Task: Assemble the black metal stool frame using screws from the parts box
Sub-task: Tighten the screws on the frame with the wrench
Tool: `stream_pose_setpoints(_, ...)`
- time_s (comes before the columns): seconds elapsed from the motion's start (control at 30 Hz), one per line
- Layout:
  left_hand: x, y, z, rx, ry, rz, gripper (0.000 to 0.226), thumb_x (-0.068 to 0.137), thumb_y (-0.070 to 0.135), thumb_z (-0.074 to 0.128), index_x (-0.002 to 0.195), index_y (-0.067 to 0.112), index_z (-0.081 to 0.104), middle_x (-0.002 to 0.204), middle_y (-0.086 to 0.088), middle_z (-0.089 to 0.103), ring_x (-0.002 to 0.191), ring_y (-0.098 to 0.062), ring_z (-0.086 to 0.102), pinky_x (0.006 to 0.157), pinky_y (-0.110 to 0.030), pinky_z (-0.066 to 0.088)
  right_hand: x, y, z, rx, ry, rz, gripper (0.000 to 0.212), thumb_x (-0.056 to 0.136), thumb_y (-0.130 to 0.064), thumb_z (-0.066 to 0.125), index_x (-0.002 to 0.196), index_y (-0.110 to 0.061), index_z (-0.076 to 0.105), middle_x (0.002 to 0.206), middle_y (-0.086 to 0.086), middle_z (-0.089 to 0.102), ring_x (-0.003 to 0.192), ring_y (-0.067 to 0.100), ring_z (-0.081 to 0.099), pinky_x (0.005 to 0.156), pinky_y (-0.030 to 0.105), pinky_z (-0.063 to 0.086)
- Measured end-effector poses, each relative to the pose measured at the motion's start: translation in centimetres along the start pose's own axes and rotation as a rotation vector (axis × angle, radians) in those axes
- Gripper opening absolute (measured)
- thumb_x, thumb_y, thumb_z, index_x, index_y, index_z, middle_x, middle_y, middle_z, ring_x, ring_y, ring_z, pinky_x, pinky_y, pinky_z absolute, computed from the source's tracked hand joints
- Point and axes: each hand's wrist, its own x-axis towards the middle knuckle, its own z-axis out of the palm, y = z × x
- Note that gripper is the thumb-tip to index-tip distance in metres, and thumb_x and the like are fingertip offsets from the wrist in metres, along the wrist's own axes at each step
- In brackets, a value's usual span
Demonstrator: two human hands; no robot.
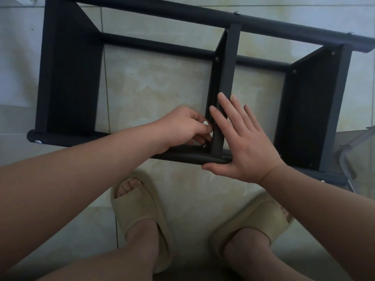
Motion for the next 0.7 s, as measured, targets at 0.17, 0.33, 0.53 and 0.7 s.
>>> stream_pose_setpoints(0.17, 0.0, 0.1, 0.1, 0.013, -0.014, -0.025, 0.018, 0.099, 0.021, 0.059, 0.083, 0.018, 0.067, 0.077, 0.004, 0.077, 0.074, -0.006, 0.072, 0.072, -0.028, 0.048, 0.0, 0.0, 0.0, -0.003, -0.002, 0.000, 0.111, 0.082, -0.081, 0.050, 0.161, -0.009, 0.019, 0.170, 0.011, 0.002, 0.157, 0.031, -0.003, 0.125, 0.056, 0.012)
stream_pose_setpoints(0.33, 0.2, -0.1, -0.1, 0.086, -0.034, -0.019, 0.022, 0.101, 0.019, 0.056, 0.082, 0.018, 0.066, 0.072, 0.006, 0.075, 0.071, -0.005, 0.069, 0.071, -0.024, 0.047, 0.0, 0.0, -0.1, 0.001, -0.007, 0.003, 0.111, 0.082, -0.081, 0.050, 0.161, -0.010, 0.019, 0.170, 0.011, 0.001, 0.157, 0.031, -0.003, 0.124, 0.056, 0.012)
stream_pose_setpoints(0.53, 0.4, -0.5, -0.5, 0.209, -0.052, 0.046, 0.021, 0.101, 0.016, 0.055, 0.081, 0.018, 0.063, 0.066, 0.008, 0.068, 0.064, -0.002, 0.062, 0.070, -0.022, 0.050, 0.0, 0.0, 0.0, -0.003, -0.004, 0.001, 0.111, 0.082, -0.081, 0.051, 0.161, -0.009, 0.019, 0.170, 0.011, 0.001, 0.157, 0.031, -0.003, 0.125, 0.056, 0.012)
stream_pose_setpoints(0.7, 0.3, -0.6, -1.0, 0.284, -0.085, 0.124, 0.020, 0.101, 0.015, 0.056, 0.082, 0.019, 0.063, 0.065, 0.011, 0.069, 0.059, 0.005, 0.060, 0.061, -0.010, 0.043, 0.0, 0.0, 0.0, -0.002, -0.006, 0.002, 0.111, 0.082, -0.081, 0.050, 0.161, -0.010, 0.018, 0.170, 0.010, 0.000, 0.157, 0.031, -0.004, 0.125, 0.055, 0.010)
